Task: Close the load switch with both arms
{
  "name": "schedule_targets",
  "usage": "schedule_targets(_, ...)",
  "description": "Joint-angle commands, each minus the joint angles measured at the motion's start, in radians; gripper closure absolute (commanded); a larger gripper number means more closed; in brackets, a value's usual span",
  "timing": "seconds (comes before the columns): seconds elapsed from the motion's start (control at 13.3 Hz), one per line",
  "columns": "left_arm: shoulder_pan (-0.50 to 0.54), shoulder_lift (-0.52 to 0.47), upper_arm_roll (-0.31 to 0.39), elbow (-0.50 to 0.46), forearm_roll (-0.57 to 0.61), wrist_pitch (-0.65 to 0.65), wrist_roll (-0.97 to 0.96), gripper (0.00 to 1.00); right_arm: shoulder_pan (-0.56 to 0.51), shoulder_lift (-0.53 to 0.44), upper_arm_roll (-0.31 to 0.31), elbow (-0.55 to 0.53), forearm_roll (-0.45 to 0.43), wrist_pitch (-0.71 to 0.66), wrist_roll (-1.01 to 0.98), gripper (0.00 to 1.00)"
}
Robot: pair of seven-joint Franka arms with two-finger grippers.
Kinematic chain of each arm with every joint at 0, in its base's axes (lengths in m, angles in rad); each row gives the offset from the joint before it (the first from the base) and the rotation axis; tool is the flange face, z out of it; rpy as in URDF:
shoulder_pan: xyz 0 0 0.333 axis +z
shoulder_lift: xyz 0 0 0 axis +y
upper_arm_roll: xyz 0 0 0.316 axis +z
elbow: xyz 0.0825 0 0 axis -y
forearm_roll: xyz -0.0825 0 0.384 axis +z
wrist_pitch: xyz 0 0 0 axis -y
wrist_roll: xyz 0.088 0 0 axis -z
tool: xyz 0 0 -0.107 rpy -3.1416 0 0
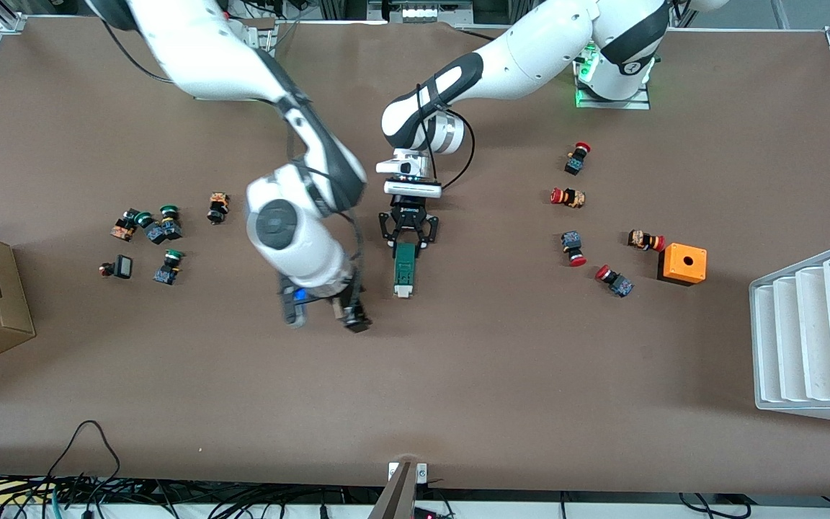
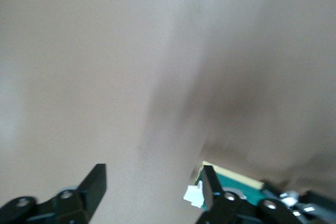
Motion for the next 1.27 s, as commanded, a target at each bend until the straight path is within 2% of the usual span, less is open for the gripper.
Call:
schedule_targets(0.0,0.018,-0.010,0.010,0.037,-0.012,0.019,0.025,0.00,-0.121,-0.173,0.054,-0.120,-0.007,-0.118,-0.270,0.01)
schedule_targets(0.45,0.068,-0.076,-0.019,0.014,-0.053,0.075,0.069,0.00,-0.307,-0.413,0.054,-0.246,-0.008,-0.397,-0.895,0.01)
schedule_targets(0.6,0.087,-0.093,-0.061,0.014,-0.133,0.080,0.168,0.00,-0.388,-0.505,0.054,-0.287,-0.013,-0.480,-1.123,0.01)
schedule_targets(0.67,0.118,-0.099,-0.107,0.017,-0.174,0.080,0.223,0.00,-0.431,-0.554,0.054,-0.318,-0.019,-0.511,-1.234,0.01)
schedule_targets(0.9,0.309,-0.098,-0.324,0.013,-0.246,0.080,0.408,0.00,-0.517,-0.677,0.045,-0.405,-0.062,-0.534,-1.522,0.01)
schedule_targets(1.05,0.398,-0.101,-0.427,0.025,-0.376,0.080,0.534,0.00,-0.529,-0.700,0.042,-0.404,-0.141,-0.566,-1.644,0.01)
schedule_targets(1.2,0.524,-0.102,-0.562,0.054,-0.534,0.075,0.704,0.00,-0.529,-0.694,0.042,-0.378,-0.162,-0.572,-1.675,0.01)
